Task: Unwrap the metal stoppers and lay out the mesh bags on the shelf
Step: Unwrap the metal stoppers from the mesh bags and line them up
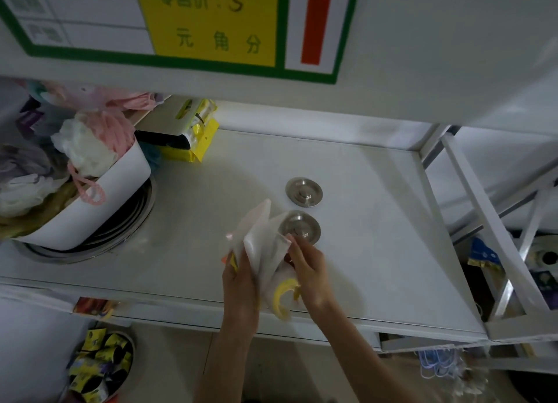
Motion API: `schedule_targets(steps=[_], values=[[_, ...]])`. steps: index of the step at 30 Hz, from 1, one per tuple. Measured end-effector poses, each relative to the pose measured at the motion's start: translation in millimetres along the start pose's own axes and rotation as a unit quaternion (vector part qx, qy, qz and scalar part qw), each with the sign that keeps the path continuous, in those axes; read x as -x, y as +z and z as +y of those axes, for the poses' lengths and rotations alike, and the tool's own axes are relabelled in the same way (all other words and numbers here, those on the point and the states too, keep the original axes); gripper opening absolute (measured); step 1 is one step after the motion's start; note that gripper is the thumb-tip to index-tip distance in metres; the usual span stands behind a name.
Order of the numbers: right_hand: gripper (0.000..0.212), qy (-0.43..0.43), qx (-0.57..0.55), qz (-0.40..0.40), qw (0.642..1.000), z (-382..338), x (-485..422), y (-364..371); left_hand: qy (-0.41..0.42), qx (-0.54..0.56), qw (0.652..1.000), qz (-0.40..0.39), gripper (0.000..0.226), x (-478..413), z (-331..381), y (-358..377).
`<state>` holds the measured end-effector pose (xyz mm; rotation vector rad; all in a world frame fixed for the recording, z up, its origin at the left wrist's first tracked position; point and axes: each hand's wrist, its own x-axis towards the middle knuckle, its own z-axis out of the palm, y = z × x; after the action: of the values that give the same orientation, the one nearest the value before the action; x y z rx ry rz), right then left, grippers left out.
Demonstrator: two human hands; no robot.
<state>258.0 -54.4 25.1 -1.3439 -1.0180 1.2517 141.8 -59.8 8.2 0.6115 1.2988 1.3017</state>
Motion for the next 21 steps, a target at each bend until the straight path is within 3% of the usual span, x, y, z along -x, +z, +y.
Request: schedule_targets(steps=[5, 12, 17, 21], values=[[0.025, -0.009, 0.093, 0.008, 0.996, -1.5, 1.7, 0.8, 0.038, -0.081, 0.996, 0.03, 0.028, -3.2, -7.4, 4.2], [0.03, 0.0, 0.049, 0.111, 0.993, 13.6, 16.1, -0.2, 0.09, -0.209, 0.971, 0.074, 0.038, -4.8, -16.8, 2.4], [0.021, 0.016, 0.059, 0.23, 0.971, 36.1, 11.9, -18.8, 0.076, -0.172, 0.972, 0.14, 0.032, -10.2, -4.8, -10.8], [0.011, 0.029, 0.177, 0.216, 0.96, 58.5, 8.9, -36.1, 0.035, -0.126, 0.978, 0.165, 0.026, -21.2, 3.4, -24.0]])
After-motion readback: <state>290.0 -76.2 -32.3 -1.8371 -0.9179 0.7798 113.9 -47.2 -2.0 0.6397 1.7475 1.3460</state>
